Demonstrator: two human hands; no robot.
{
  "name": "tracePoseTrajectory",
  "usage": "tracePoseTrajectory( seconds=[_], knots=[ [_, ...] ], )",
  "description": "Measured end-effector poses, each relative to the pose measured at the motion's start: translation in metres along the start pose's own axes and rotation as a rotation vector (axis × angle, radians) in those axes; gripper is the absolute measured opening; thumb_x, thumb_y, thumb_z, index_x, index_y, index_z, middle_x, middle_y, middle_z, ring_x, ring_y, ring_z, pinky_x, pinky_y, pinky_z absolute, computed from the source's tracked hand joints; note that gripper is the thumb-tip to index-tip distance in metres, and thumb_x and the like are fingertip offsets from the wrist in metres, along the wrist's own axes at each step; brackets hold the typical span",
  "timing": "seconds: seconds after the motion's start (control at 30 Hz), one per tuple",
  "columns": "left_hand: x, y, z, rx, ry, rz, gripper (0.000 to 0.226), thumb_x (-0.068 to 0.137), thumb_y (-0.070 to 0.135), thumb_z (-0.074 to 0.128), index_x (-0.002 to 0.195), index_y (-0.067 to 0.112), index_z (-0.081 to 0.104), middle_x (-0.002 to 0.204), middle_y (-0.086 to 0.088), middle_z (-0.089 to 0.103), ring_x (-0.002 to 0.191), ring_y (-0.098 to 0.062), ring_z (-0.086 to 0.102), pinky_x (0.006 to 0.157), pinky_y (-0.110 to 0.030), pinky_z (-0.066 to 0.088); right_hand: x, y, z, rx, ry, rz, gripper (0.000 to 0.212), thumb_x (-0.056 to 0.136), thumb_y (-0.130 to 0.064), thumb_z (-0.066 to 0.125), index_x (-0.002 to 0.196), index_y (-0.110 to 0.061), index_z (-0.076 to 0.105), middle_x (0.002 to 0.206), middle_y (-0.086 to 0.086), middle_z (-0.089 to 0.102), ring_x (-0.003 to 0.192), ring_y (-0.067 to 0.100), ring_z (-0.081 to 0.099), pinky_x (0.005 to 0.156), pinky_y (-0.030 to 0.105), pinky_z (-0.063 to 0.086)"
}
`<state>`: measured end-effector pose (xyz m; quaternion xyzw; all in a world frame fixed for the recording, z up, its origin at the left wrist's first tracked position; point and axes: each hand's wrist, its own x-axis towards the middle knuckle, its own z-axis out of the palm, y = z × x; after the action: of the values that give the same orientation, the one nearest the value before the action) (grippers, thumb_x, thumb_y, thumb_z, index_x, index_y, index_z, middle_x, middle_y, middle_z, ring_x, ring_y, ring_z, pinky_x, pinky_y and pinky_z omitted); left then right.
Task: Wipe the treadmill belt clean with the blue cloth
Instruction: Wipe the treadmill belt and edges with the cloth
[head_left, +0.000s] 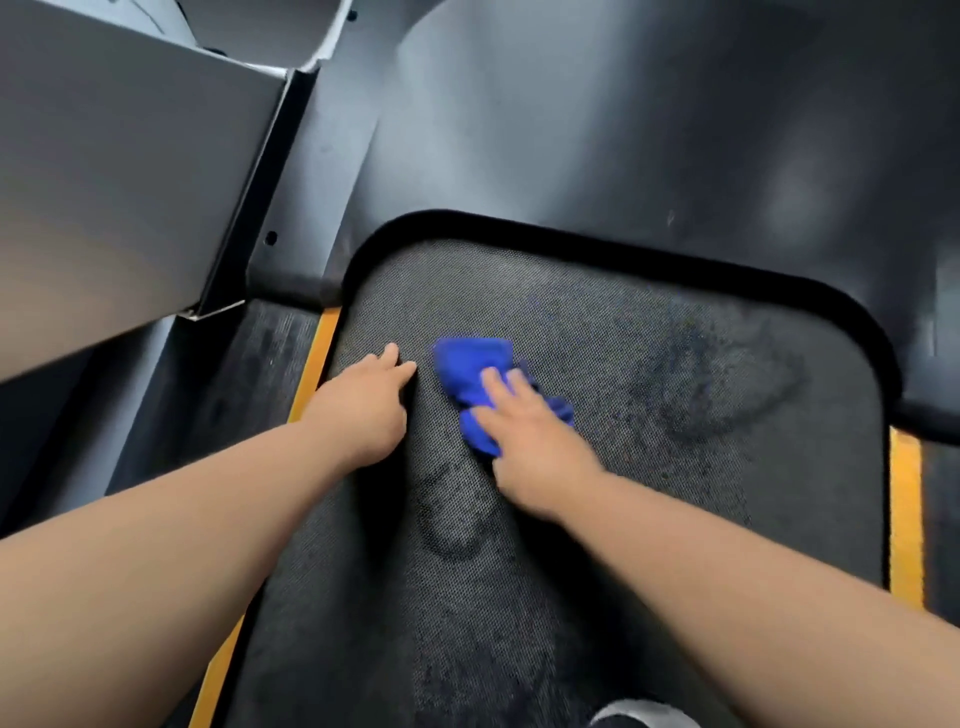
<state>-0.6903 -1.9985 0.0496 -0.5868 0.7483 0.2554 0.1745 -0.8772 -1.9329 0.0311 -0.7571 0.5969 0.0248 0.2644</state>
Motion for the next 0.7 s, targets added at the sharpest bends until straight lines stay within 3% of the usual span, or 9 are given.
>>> tracePoseTrajectory(
  seconds=[0.1,0.17,0.23,0.33,0.4,0.47,0.53,0.63,0.7],
  knots=[
    [-0.004,0.011,0.009,-0.363,0.293,-0.086,0.054,0.093,0.022,0.042,0.146,0.024,0.032,0.154,-0.004,0.028,0.140,-0.019,0.028,0.113,-0.031,0.023,-0.001,0.002,-0.011,0.107,-0.095,-0.107,0.060,0.083,-0.039,0.054,0.141,-0.027,0.043,0.159,0.009,0.008,0.146,0.026,0.009,0.117,0.035,0.010],
    [-0.008,0.031,0.024,-0.401,0.396,-0.020,0.058,0.090,0.038,0.041,0.146,0.026,0.031,0.155,-0.006,0.025,0.140,-0.024,0.027,0.113,-0.036,0.024,-0.016,0.028,-0.022,0.158,0.062,-0.110,0.053,0.078,-0.040,0.047,0.127,-0.025,0.060,0.153,0.011,0.030,0.138,0.026,0.031,0.114,0.030,0.020],
    [-0.011,0.059,0.047,-0.244,0.322,0.137,0.068,0.084,0.058,0.035,0.146,0.032,0.031,0.157,-0.009,0.019,0.142,-0.033,0.019,0.115,-0.044,0.019,-0.039,0.059,-0.028,0.099,0.156,-0.032,0.055,0.076,-0.038,0.042,0.125,-0.022,0.061,0.148,0.009,0.040,0.132,0.027,0.040,0.112,0.035,0.029],
    [0.000,0.093,0.081,0.101,0.263,0.309,0.069,0.078,0.072,0.032,0.140,0.041,0.040,0.155,-0.008,0.024,0.141,-0.044,0.013,0.111,-0.059,0.014,-0.070,0.112,-0.027,-0.129,-0.078,0.144,0.068,0.087,-0.037,0.050,0.149,-0.028,0.025,0.159,0.008,0.010,0.145,0.024,0.016,0.116,0.038,0.022],
    [0.020,0.089,0.077,0.217,0.306,0.470,0.060,0.083,0.065,0.036,0.133,0.036,0.051,0.150,-0.007,0.037,0.137,-0.044,0.027,0.107,-0.062,0.024,-0.079,0.137,-0.029,-0.268,-0.195,0.170,0.080,0.090,-0.046,0.048,0.150,-0.030,-0.002,0.160,0.006,-0.006,0.147,0.023,0.003,0.116,0.043,0.018],
    [0.044,0.063,0.066,0.308,0.409,0.550,0.053,0.087,0.054,0.037,0.129,0.027,0.056,0.144,-0.009,0.045,0.130,-0.045,0.037,0.103,-0.061,0.035,-0.075,0.146,-0.035,-0.347,-0.241,0.148,0.081,0.091,-0.054,0.041,0.146,-0.031,-0.014,0.159,0.006,-0.012,0.147,0.025,-0.003,0.115,0.046,0.018],
    [0.062,0.039,0.050,0.226,0.468,0.382,0.054,0.090,0.046,0.037,0.132,0.017,0.054,0.145,-0.017,0.040,0.131,-0.049,0.033,0.109,-0.055,0.029,-0.066,0.146,-0.044,-0.264,-0.276,0.244,0.077,0.091,-0.060,0.036,0.148,-0.035,-0.011,0.158,0.004,-0.017,0.146,0.024,-0.007,0.117,0.048,0.015],
    [0.065,0.059,0.046,0.035,0.524,0.005,0.052,0.097,0.035,0.035,0.140,0.007,0.042,0.151,-0.023,0.026,0.142,-0.040,0.013,0.119,-0.044,0.003,-0.059,0.142,-0.040,-0.153,-0.333,0.349,0.074,0.092,-0.062,0.031,0.148,-0.038,-0.011,0.156,0.001,-0.025,0.145,0.023,-0.016,0.116,0.050,0.010],
    [0.056,0.096,0.058,0.050,0.540,0.058,0.045,0.094,0.027,0.034,0.127,0.005,0.053,0.140,-0.024,0.042,0.137,-0.035,0.025,0.116,-0.046,0.013,-0.061,0.140,-0.029,-0.130,-0.276,0.366,0.072,0.093,-0.060,0.030,0.147,-0.038,-0.013,0.155,0.001,-0.028,0.144,0.023,-0.019,0.115,0.051,0.007]
  ],
)
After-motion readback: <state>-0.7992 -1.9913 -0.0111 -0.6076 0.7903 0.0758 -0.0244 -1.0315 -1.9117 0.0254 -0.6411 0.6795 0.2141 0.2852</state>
